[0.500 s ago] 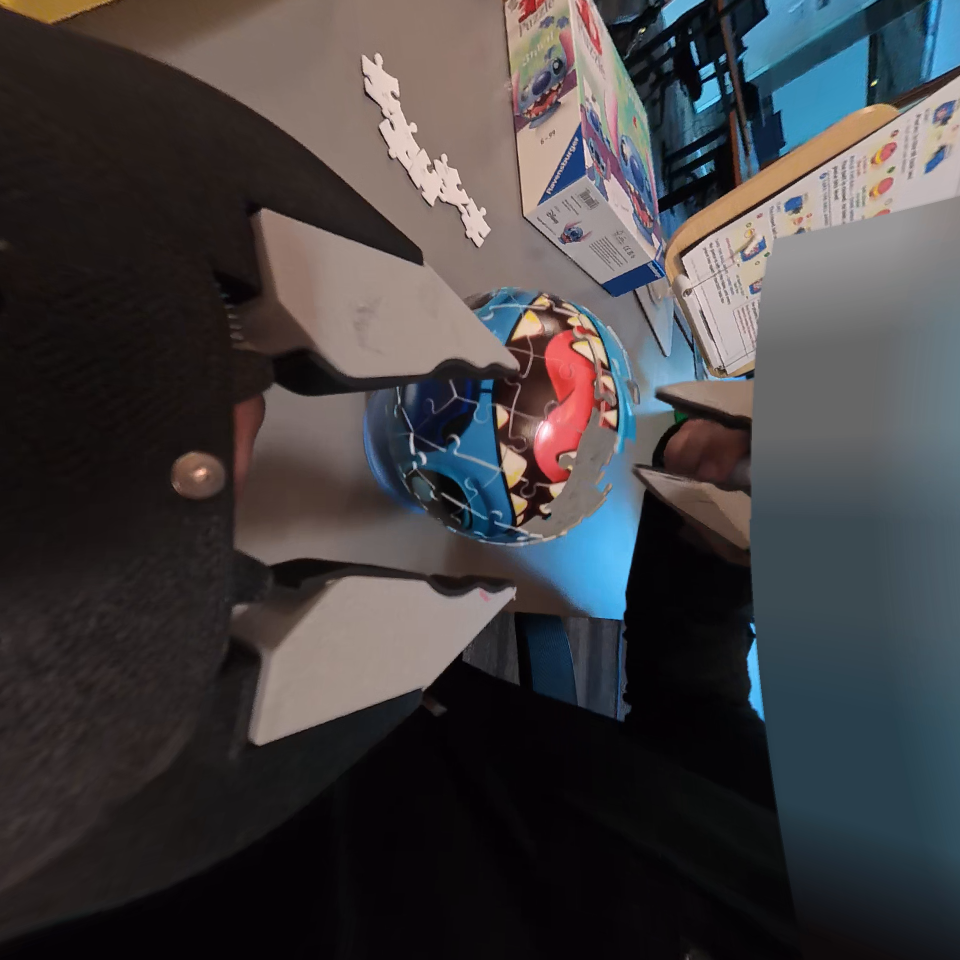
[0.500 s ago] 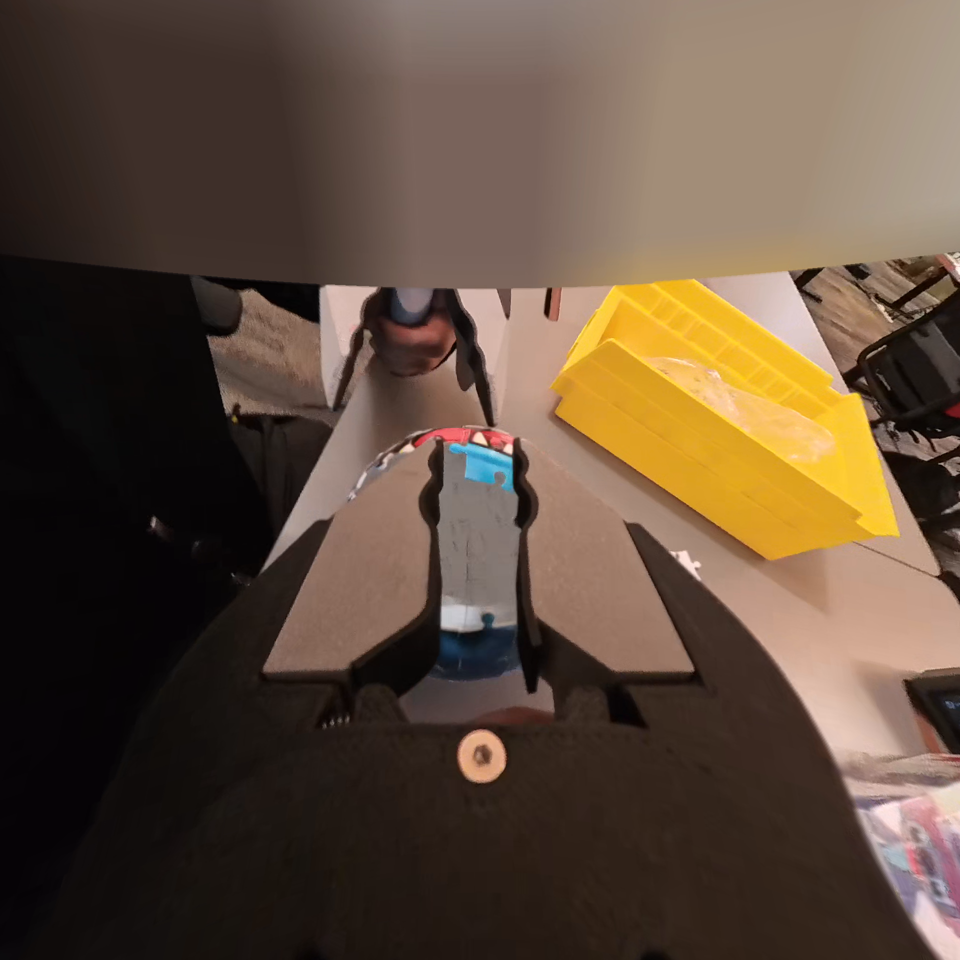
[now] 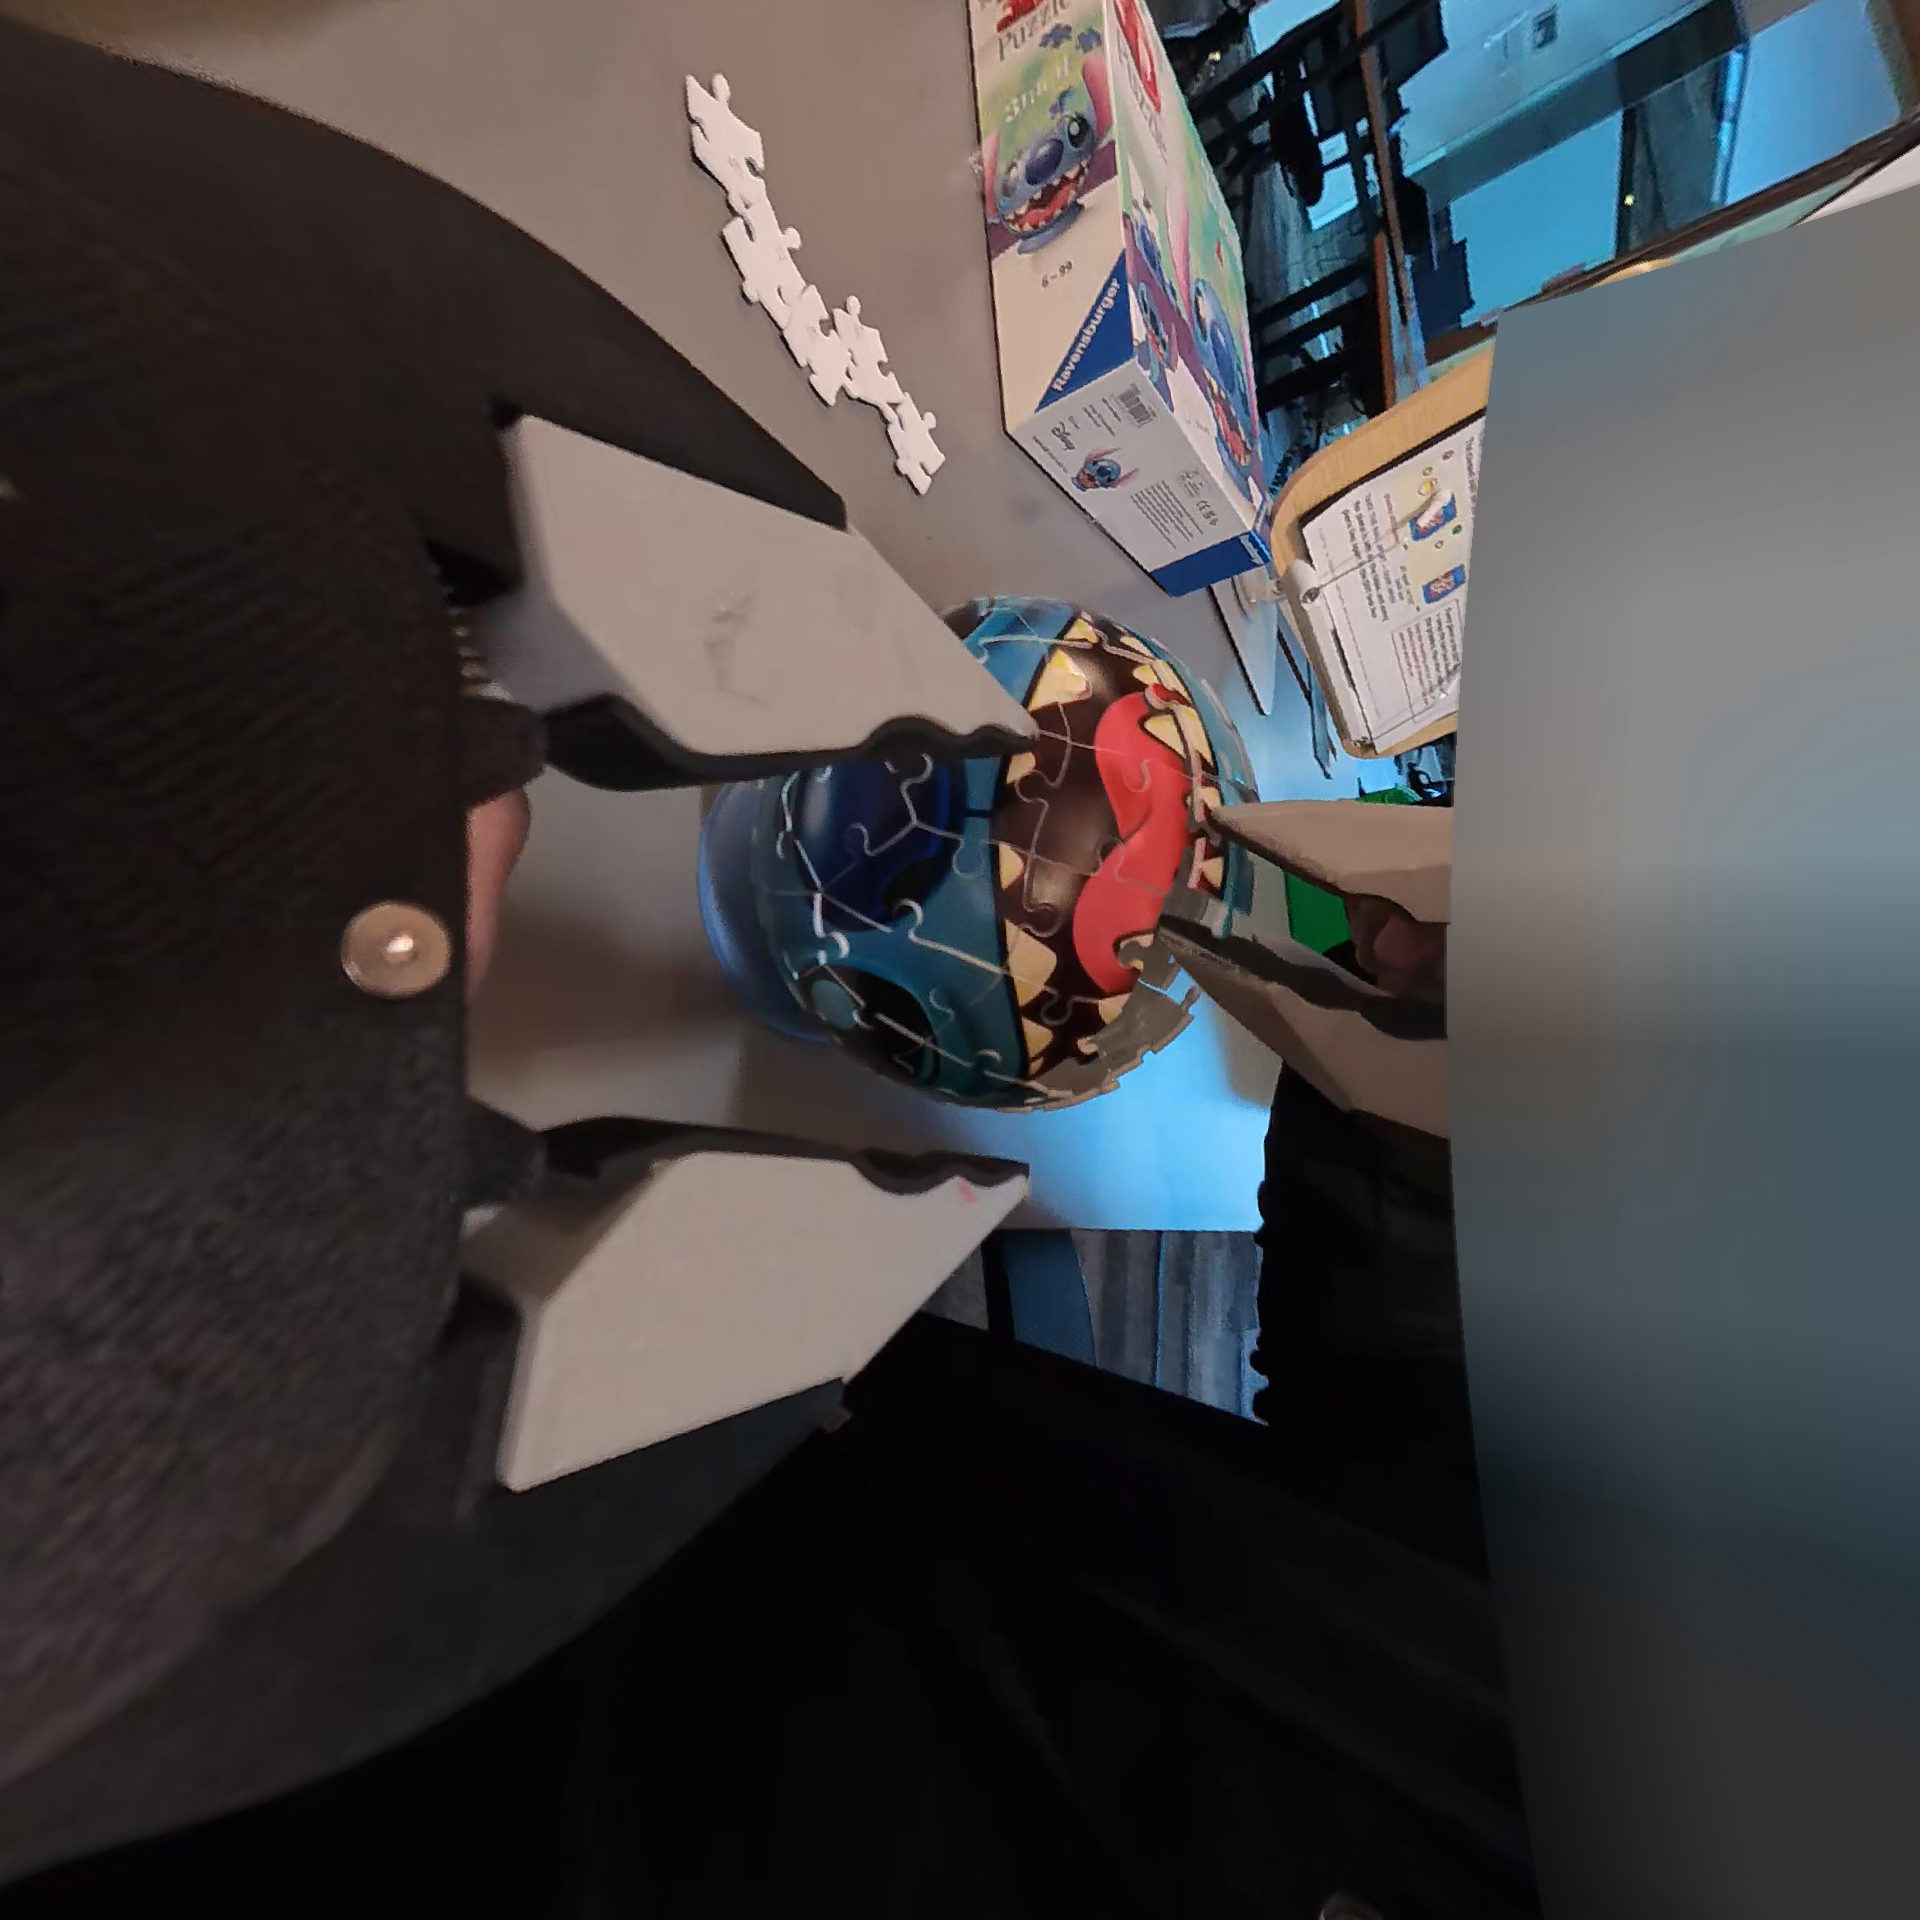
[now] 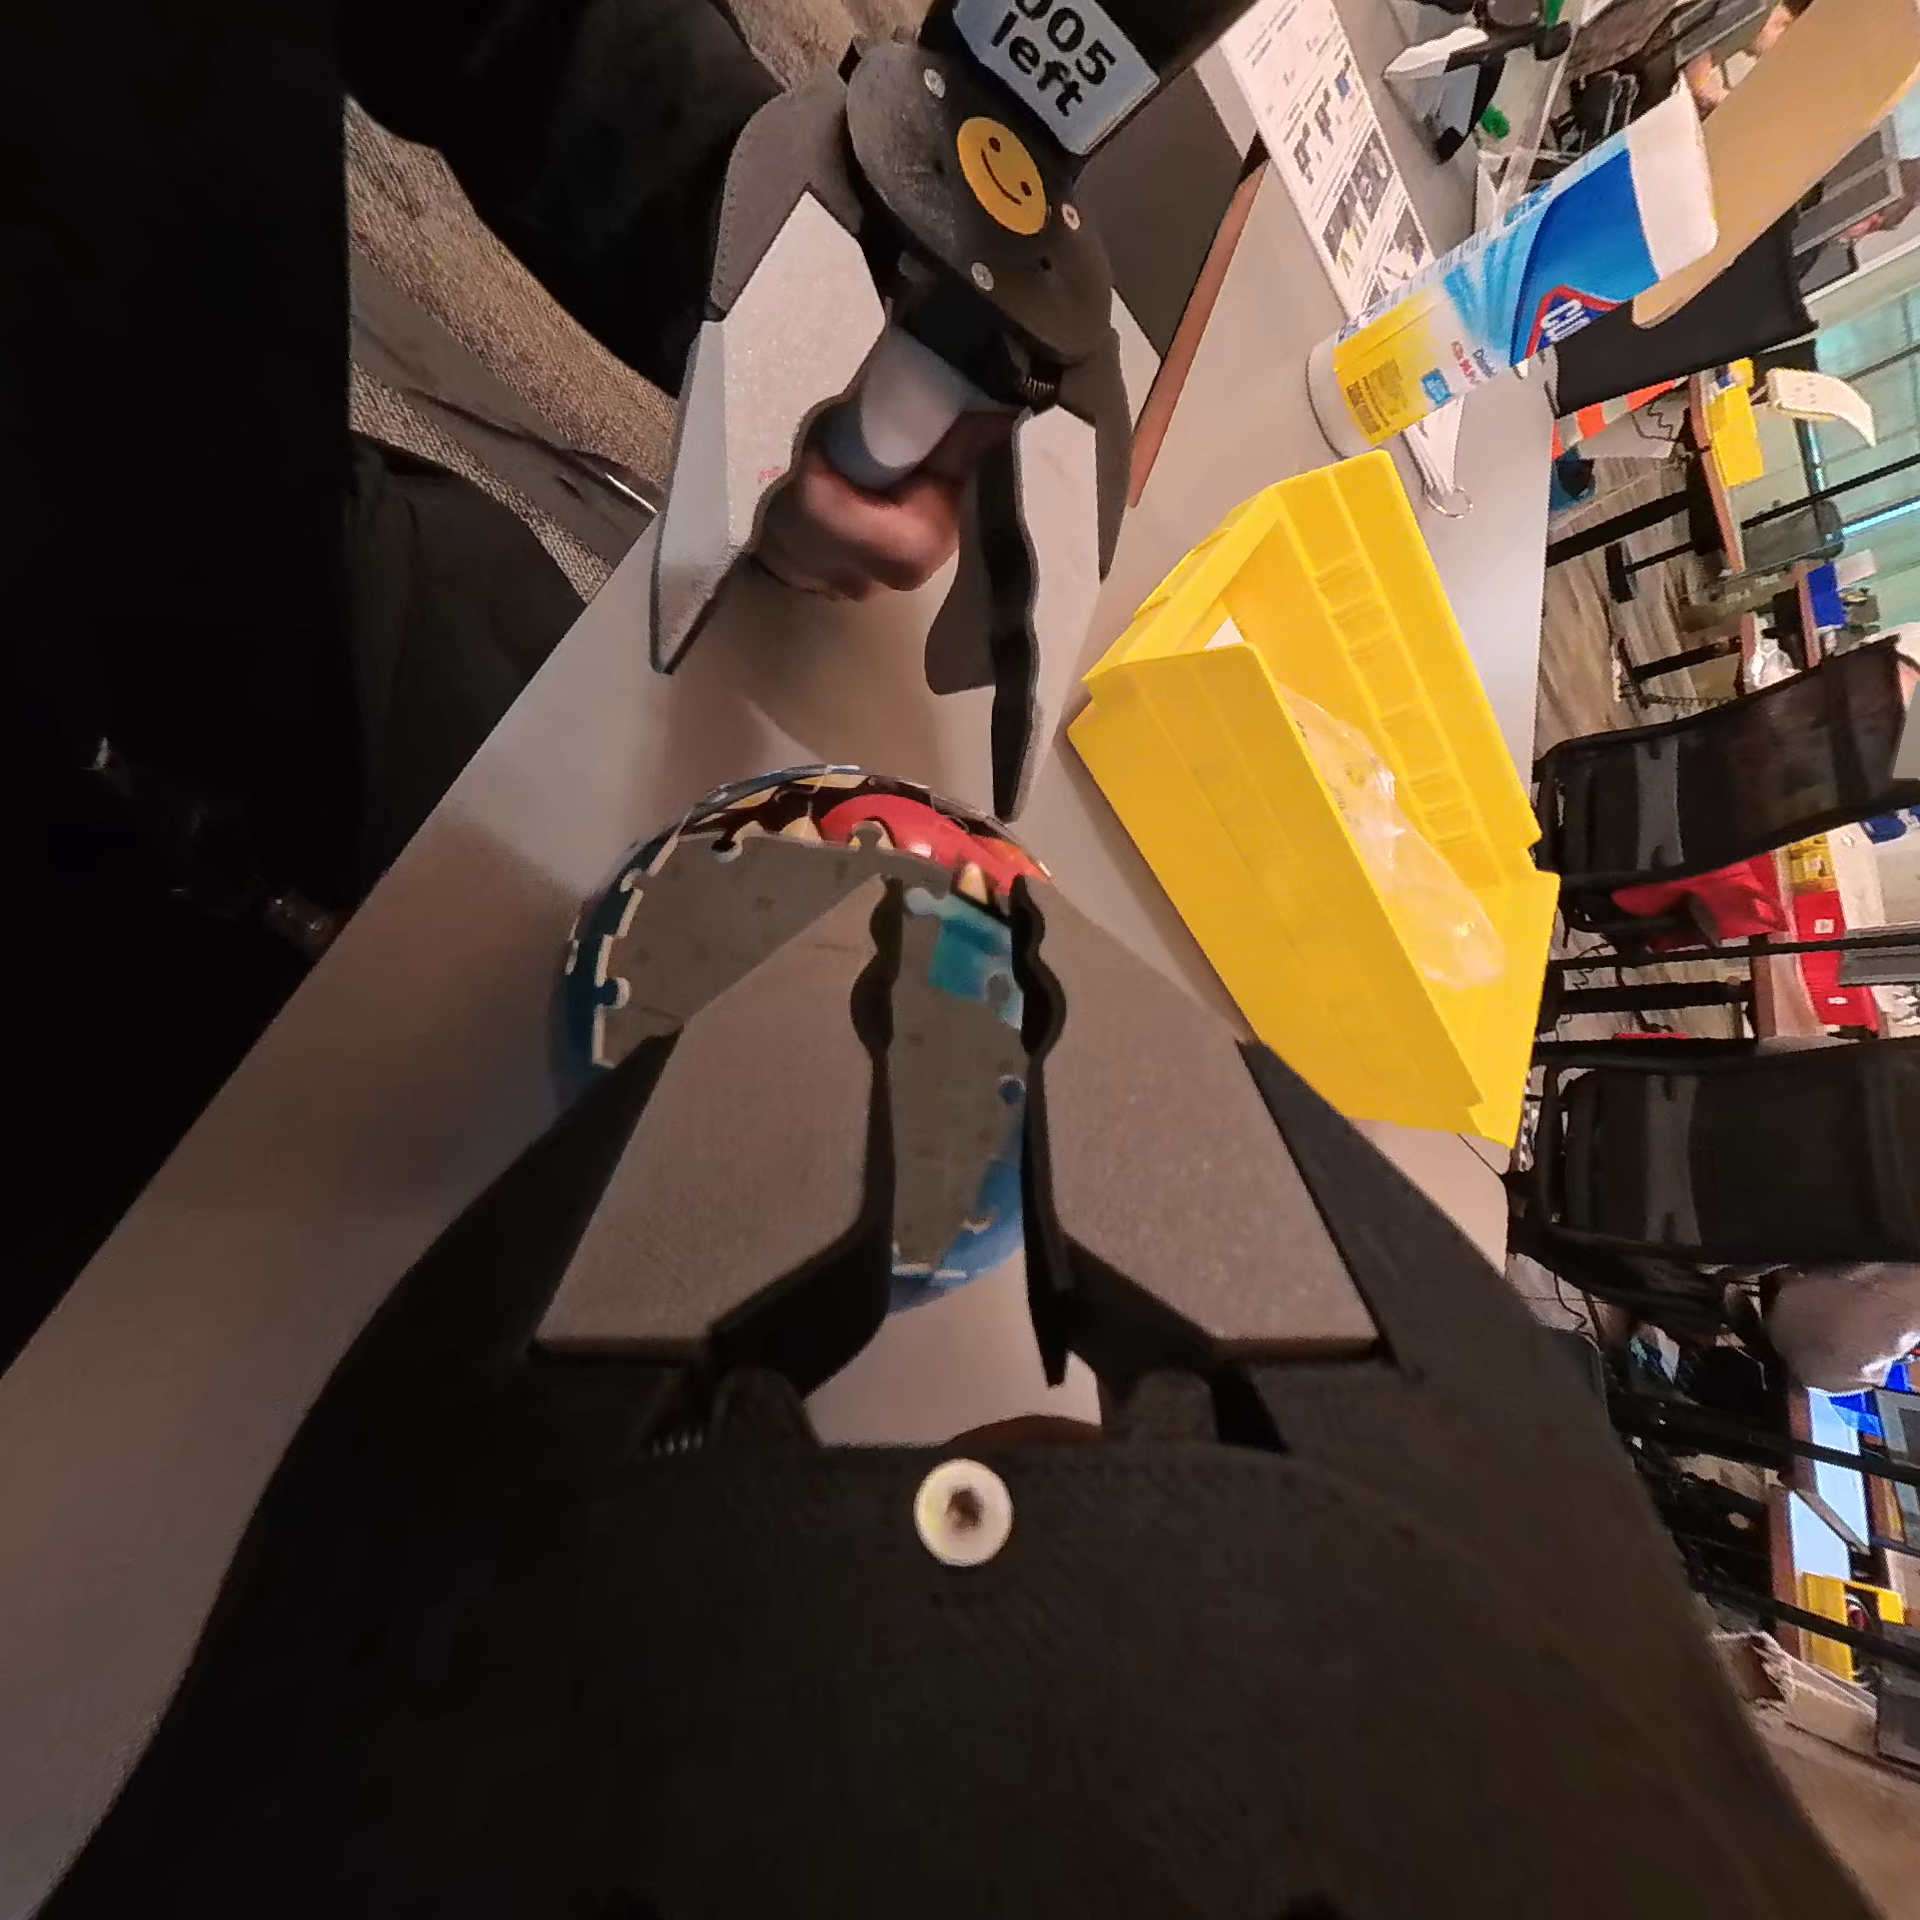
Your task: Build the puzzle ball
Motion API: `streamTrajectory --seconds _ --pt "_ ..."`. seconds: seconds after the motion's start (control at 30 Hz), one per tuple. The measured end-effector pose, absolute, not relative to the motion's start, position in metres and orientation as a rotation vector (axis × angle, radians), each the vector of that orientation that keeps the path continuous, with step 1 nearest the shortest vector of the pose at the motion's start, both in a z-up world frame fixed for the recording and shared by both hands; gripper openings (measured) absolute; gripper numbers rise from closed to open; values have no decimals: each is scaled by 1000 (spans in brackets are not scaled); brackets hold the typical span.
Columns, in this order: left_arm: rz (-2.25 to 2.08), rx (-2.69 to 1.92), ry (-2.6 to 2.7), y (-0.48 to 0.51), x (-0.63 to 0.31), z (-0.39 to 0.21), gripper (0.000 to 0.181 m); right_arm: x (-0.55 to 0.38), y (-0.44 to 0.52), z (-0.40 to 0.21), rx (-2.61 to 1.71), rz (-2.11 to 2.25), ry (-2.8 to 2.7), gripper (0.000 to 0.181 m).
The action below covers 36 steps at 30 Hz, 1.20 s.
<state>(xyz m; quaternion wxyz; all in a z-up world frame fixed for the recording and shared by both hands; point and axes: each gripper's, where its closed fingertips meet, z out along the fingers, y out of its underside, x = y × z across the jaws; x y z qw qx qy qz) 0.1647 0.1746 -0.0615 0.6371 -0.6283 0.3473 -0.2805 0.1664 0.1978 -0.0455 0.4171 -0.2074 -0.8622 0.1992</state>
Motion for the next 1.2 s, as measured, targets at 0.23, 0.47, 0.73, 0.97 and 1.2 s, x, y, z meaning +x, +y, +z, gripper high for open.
streamTrajectory --seconds 0.23,0.47,0.73,0.97,1.2 --pt "-687 -1404 777 174 164 -57 74 164 200 -47 -459 387 -2130 14" --pt "-702 -1399 783 175 164 -57 73 166 199 -45 -422 366 -2134 13" --pt "-707 -1396 778 174 163 -57 73 169 205 -45 -409 321 -2140 16" --pt "-713 -1395 781 172 163 -57 73 176 206 -45 -428 326 -2136 19" --pt "-731 -1395 783 172 163 -57 74 181 218 -40 -483 317 -2119 29"
